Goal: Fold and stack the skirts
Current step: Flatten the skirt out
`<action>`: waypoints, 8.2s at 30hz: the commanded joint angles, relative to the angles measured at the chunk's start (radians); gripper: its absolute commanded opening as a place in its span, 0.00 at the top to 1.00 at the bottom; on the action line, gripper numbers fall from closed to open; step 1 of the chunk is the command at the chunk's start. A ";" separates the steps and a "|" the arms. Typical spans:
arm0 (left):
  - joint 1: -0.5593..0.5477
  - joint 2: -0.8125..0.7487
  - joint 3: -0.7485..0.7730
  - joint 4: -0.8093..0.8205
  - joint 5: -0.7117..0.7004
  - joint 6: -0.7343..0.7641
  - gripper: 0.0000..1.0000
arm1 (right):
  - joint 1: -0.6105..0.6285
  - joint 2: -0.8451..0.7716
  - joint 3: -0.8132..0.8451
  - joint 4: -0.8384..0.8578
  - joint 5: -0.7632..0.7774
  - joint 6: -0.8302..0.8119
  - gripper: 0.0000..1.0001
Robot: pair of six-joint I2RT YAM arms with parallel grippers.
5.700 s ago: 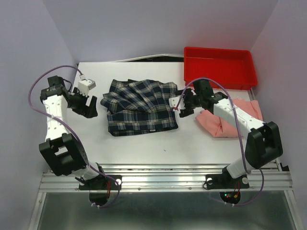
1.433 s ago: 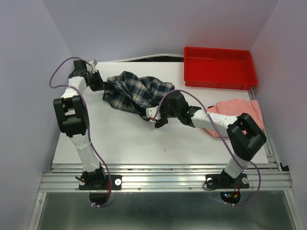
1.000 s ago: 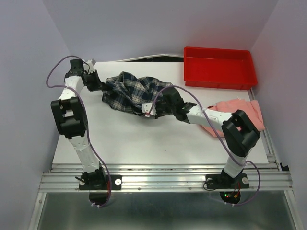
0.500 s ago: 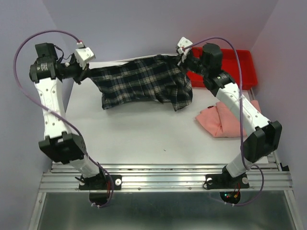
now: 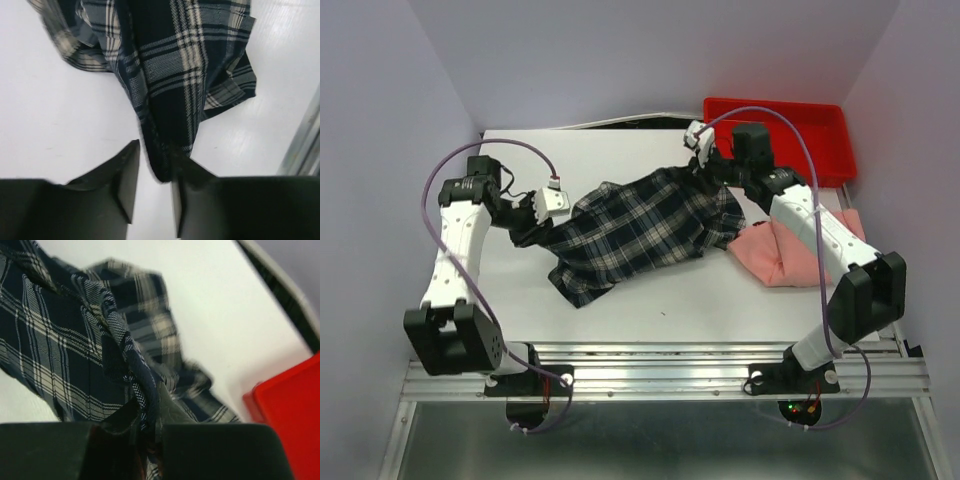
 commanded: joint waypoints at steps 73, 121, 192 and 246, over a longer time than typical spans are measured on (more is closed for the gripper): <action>-0.251 0.253 0.200 -0.005 -0.122 -0.222 1.00 | -0.023 -0.005 -0.205 -0.243 -0.038 0.075 0.99; -0.435 0.388 0.061 0.080 -0.298 -0.254 0.77 | -0.023 0.048 -0.162 -0.335 -0.088 0.051 0.99; -0.036 0.477 0.293 -0.006 0.059 0.056 1.00 | -0.033 -0.048 -0.198 -0.490 0.040 -0.280 0.29; 0.004 0.250 0.096 0.099 0.079 -0.013 1.00 | -0.092 0.766 0.509 -0.680 -0.442 0.218 0.22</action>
